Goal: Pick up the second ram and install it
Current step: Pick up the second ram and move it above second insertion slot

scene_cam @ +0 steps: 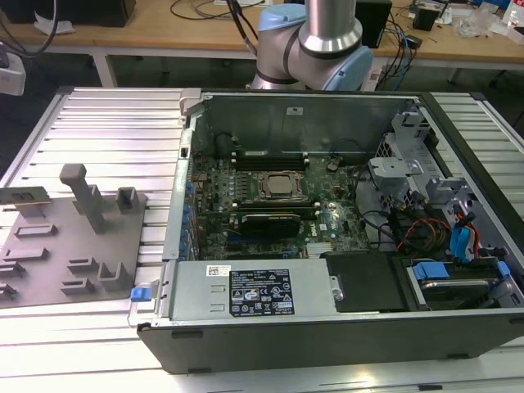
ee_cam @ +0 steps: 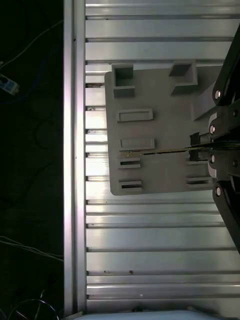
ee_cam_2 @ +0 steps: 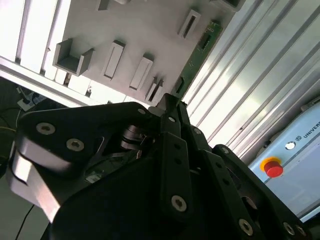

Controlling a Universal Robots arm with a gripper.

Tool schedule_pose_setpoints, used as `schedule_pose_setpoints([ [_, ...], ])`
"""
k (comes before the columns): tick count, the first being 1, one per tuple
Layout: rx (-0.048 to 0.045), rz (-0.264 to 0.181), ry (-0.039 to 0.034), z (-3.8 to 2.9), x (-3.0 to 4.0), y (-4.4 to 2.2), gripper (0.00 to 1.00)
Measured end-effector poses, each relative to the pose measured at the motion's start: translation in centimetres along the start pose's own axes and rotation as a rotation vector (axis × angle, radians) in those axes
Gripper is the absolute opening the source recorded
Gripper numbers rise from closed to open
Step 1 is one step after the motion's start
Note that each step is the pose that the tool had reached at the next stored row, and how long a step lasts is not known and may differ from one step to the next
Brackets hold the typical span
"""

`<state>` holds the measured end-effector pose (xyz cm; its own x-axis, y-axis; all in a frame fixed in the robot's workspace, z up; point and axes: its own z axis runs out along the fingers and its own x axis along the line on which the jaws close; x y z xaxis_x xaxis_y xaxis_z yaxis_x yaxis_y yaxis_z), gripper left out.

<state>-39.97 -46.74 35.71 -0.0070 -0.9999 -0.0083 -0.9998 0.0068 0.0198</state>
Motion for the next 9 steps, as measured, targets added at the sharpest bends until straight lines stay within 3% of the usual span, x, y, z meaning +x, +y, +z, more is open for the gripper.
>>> schedule_pose_setpoints([
  [9,0.0,0.0,0.001,-1.79,-0.25,0.03,0.14],
])
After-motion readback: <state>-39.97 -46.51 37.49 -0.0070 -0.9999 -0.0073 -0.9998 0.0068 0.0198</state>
